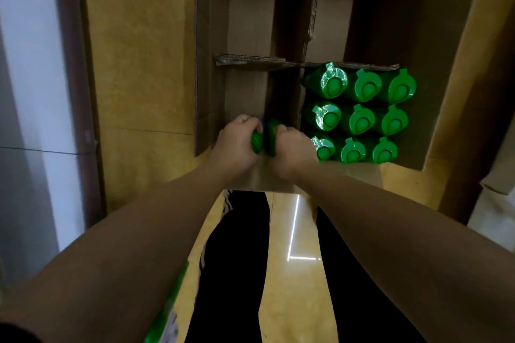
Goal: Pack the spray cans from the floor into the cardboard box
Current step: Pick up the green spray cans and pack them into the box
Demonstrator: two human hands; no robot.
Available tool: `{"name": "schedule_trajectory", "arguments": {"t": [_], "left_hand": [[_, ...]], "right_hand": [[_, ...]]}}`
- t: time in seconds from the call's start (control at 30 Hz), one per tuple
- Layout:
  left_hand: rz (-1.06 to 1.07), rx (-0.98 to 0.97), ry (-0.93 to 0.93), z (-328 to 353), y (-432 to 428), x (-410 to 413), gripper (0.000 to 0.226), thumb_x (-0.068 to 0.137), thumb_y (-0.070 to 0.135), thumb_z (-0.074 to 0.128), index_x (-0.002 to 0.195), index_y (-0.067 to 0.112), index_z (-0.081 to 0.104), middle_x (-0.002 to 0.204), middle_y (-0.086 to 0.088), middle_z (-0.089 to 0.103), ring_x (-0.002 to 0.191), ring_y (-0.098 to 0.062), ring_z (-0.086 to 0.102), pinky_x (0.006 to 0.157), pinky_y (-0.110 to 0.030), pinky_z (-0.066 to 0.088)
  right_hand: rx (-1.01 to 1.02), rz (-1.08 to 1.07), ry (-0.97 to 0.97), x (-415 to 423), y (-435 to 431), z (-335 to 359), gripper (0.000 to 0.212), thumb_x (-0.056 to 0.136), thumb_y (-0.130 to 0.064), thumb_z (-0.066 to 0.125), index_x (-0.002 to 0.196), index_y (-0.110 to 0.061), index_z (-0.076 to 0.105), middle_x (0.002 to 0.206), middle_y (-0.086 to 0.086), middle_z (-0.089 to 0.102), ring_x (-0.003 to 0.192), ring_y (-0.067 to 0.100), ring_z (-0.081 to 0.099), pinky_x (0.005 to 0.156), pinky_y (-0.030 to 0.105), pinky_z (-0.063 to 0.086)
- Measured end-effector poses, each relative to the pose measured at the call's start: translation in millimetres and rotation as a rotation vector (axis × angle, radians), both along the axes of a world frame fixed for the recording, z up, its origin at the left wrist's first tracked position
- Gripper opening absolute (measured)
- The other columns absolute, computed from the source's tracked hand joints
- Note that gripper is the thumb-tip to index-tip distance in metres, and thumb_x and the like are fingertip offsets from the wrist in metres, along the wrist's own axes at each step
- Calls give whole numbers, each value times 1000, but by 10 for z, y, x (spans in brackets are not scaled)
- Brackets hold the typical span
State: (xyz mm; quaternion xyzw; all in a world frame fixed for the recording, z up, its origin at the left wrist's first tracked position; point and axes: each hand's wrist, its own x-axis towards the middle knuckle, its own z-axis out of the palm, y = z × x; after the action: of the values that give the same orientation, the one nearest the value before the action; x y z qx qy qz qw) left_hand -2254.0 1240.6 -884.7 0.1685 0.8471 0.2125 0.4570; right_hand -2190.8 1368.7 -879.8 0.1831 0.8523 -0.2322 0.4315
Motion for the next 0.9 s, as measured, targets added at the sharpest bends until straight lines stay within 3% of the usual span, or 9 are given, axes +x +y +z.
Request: {"name": "schedule_trajectory", "arguments": {"t": [0.4, 0.57, 0.67, 0.73, 0.9], "left_hand": [[37, -19, -59, -108, -18, 74, 68, 65, 8, 90, 128, 19, 66, 133, -3, 56, 122, -22, 52, 99, -23, 32], [125, -82, -111, 29, 50, 107, 78, 72, 2, 86, 142, 21, 57, 143, -2, 56, 132, -21, 49, 107, -24, 31], [41, -119, -155, 121, 67, 103, 89, 73, -1, 81, 151, 23, 45, 149, -2, 52, 138, -22, 46, 112, -29, 31], [-49, -148, -111, 238, 99, 88, 93, 74, 1, 79, 155, 23, 39, 155, -3, 45, 144, -21, 39, 120, -33, 27], [-117, -169, 3, 854, 374, -73, 92, 79, 13, 80, 157, 20, 33, 163, -8, 33, 151, -22, 26, 122, -33, 21]], "right_hand": [[4, -21, 33, 118, -30, -110, 62, 85, -42, 74, 130, -8, 48, 127, 14, 54, 116, 35, 56, 86, 40, 49], [-38, -74, 41, 163, -33, -30, 65, 86, -33, 72, 140, -11, 44, 134, 14, 49, 119, 36, 52, 92, 41, 48], [-61, -91, 73, 214, 10, 105, 63, 85, -30, 71, 140, -12, 46, 134, 14, 50, 119, 37, 53, 93, 41, 48], [-61, -96, 96, 225, 93, 247, 63, 83, -28, 70, 140, -14, 47, 133, 13, 51, 119, 36, 54, 92, 41, 48], [-46, -91, 116, 115, 466, 861, 64, 85, -25, 68, 144, -17, 45, 134, 14, 52, 123, 37, 52, 96, 41, 48]]}}
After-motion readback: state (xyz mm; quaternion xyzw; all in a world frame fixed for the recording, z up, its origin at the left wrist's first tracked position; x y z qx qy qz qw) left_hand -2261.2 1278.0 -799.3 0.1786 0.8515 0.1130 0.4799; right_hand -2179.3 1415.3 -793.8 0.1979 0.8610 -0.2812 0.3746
